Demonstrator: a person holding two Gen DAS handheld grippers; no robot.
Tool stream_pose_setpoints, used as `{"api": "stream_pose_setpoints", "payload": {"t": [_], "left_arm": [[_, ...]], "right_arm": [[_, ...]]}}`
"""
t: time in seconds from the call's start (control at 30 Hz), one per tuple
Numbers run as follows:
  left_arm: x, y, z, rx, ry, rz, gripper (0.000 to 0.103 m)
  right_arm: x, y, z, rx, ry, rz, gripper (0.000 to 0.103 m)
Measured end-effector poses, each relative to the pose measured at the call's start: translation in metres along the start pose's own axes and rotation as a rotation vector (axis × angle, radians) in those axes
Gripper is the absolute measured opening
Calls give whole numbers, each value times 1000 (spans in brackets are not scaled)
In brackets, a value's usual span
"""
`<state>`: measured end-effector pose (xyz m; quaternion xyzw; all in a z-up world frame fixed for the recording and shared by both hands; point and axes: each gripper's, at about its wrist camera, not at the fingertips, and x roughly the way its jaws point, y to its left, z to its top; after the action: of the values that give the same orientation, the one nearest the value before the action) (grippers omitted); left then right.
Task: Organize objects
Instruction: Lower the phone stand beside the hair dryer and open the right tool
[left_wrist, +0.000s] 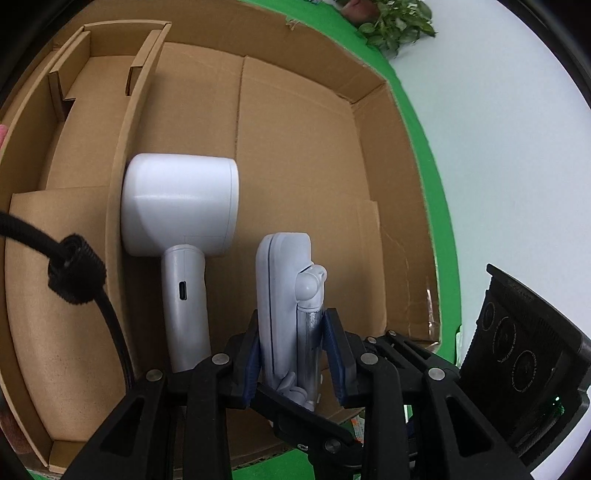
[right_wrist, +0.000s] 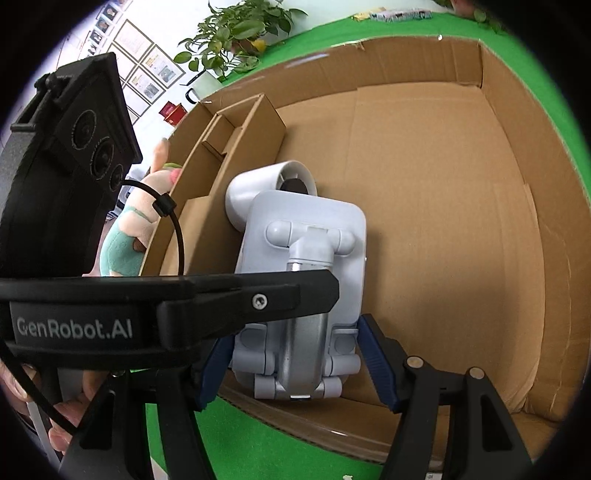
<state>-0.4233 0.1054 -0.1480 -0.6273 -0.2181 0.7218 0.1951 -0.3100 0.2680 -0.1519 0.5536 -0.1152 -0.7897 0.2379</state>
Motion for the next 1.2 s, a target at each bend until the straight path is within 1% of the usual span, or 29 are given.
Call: {"api": "stream_pose_setpoints", "payload": {"t": [0.07, 0.13, 0.3, 0.33, 0.37, 0.4, 0.5, 0.53, 0.57, 0.63, 0.7, 0.73, 0.77, 0.8, 0.87, 0.97, 1.13, 1.2], "left_arm": [[1, -1, 1, -5, 11, 16, 29], [1, -4, 2, -8, 22, 38, 30], [-9, -7, -1, -12, 5, 50, 30], [-13, -8, -3, -8, -3, 54, 33], [-23, 0, -10, -7, -17, 57, 42], [-31, 2, -12, -12, -38, 53, 47], [-60, 6, -18, -10, -92, 30, 52], [-71, 7, -23, -3, -118, 39, 53], [-81, 7, -28, 7, -147, 56, 54], [-98, 9, -40, 26, -197, 88, 56], [-109, 13, -50, 37, -226, 123, 57], [-112, 16, -55, 40, -232, 135, 57], [-115, 20, -59, 40, -238, 148, 57], [-117, 26, -62, 37, -241, 162, 57], [-119, 38, -68, 25, -242, 181, 57], [-120, 50, -79, 11, -239, 174, 57], [-110, 56, -84, 48, -222, 215, 57], [-103, 56, -84, 43, -227, 219, 57]], "right_arm": [[0, -3, 1, 10, 10, -6, 65], [0, -4, -1, 16, 7, -22, 59], [2, -1, -5, 19, 14, -20, 59], [2, -1, -6, 18, 19, -19, 59], [2, 0, -7, 14, 24, -17, 59], [1, 0, -8, 11, 32, -8, 59], [-2, -1, -3, 21, 32, 10, 59], [-2, -5, 0, 36, 28, 15, 59], [-1, -8, 2, 47, 24, 5, 59], [2, -13, 4, 58, 28, -42, 59], [9, -12, 4, 46, 51, -82, 59], [11, -8, 4, 25, 44, -104, 59], [12, -4, 4, 3, 32, -131, 56], [15, 0, 4, -11, 37, -154, 53], [19, 8, 5, -37, 22, -206, 50], [23, 17, 3, -81, 8, -257, 50], [22, 22, -1, -138, 45, -243, 48], [21, 20, -1, -140, 53, -244, 48]]}}
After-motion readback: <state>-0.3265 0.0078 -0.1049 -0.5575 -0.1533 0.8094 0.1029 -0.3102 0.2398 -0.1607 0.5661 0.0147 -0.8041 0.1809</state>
